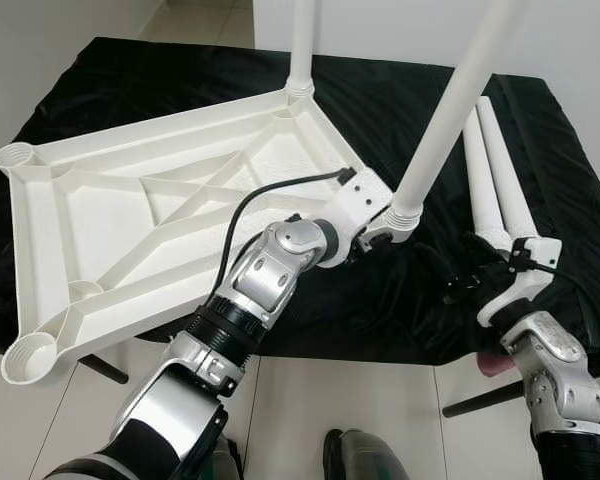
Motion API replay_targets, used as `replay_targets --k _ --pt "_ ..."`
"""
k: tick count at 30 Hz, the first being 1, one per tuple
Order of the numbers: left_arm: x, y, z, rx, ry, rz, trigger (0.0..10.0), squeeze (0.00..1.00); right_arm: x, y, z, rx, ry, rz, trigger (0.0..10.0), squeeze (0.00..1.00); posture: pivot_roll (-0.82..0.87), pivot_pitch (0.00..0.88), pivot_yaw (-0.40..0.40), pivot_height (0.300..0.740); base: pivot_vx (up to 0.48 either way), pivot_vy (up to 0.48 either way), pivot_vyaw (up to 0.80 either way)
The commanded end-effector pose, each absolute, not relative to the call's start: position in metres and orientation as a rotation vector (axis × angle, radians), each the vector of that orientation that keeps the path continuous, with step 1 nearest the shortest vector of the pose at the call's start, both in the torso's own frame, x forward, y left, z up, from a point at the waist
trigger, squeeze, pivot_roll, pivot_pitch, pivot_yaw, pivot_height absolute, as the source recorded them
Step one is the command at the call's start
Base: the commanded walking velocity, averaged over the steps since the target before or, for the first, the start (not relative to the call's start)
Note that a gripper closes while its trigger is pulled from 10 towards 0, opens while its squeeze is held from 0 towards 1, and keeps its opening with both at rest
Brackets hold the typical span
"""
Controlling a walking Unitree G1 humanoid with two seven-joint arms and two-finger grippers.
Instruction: Building children table
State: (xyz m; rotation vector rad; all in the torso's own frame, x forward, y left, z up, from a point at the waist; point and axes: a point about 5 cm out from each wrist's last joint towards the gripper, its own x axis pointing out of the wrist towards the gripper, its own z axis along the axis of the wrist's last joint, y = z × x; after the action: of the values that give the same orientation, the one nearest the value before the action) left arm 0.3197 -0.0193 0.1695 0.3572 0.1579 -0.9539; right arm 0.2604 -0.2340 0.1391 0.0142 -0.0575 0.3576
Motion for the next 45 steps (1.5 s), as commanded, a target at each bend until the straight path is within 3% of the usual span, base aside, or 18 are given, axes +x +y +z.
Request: replay_targets --k 1,20,21,22,23,24,39,40,41,42,45 --pt "0.320 -0.021 0.162 0.382 0.180 -0.949 10.0 0.00 0.261 -0.232 0.142 0.020 -0.063 0.363 10.0 0.00 -0.13 0.082 0.016 0.740 0.000 0.000 0.00" --pt "0.328 -0.020 0.152 0.394 0.230 -0.877 10.0 0.00 0.265 -0.226 0.146 0.019 -0.071 0.377 10.0 0.00 -0.13 0.082 0.015 0.740 0.000 0.000 0.00" --pt "0.328 -0.021 0.152 0.393 0.227 -0.882 6.8 0.00 0.265 -0.226 0.146 0.021 -0.071 0.377 10.0 0.00 -0.13 0.081 0.015 0.740 0.000 0.000 0.00" --pt "0.328 -0.021 0.152 0.393 0.229 -0.883 5.0 0.00 0.265 -0.226 0.146 0.019 -0.071 0.377 10.0 0.00 -0.13 0.081 0.015 0.740 0.000 0.000 0.00" --pt "0.328 -0.021 0.152 0.393 0.229 -0.883 5.0 0.00 0.265 -0.226 0.146 0.019 -0.071 0.377 10.0 0.00 -0.13 0.081 0.015 0.740 0.000 0.000 0.00" --pt "0.326 -0.022 0.152 0.398 0.221 -0.902 0.0 0.00 0.265 -0.226 0.146 0.019 -0.071 0.377 10.0 0.00 -0.13 0.081 0.016 0.740 0.000 0.000 0.00" --pt "0.319 -0.019 0.143 0.420 0.228 -0.962 0.0 0.00 0.269 -0.227 0.147 0.009 -0.072 0.379 10.0 0.00 -0.12 0.075 0.013 0.740 0.000 0.000 0.00" --pt "0.318 -0.017 0.141 0.432 0.234 -0.965 6.5 0.00 0.269 -0.227 0.148 0.006 -0.074 0.379 10.0 0.00 -0.12 0.074 0.013 0.740 0.000 0.000 0.00" --pt "0.318 -0.017 0.141 0.432 0.234 -0.965 6.5 0.00 0.269 -0.227 0.148 0.006 -0.074 0.379 10.0 0.00 -0.12 0.074 0.013 0.740 0.000 0.000 0.00" --pt "0.318 -0.015 0.139 0.446 0.239 -0.970 10.0 0.00 0.270 -0.228 0.148 0.003 -0.075 0.379 10.0 0.00 -0.12 0.074 0.013 0.740 0.000 0.000 0.00" --pt "0.316 -0.011 0.135 0.467 0.244 -0.984 10.0 0.00 0.271 -0.228 0.149 0.001 -0.077 0.379 10.0 0.00 -0.11 0.073 0.013 0.740 0.000 0.000 0.00"
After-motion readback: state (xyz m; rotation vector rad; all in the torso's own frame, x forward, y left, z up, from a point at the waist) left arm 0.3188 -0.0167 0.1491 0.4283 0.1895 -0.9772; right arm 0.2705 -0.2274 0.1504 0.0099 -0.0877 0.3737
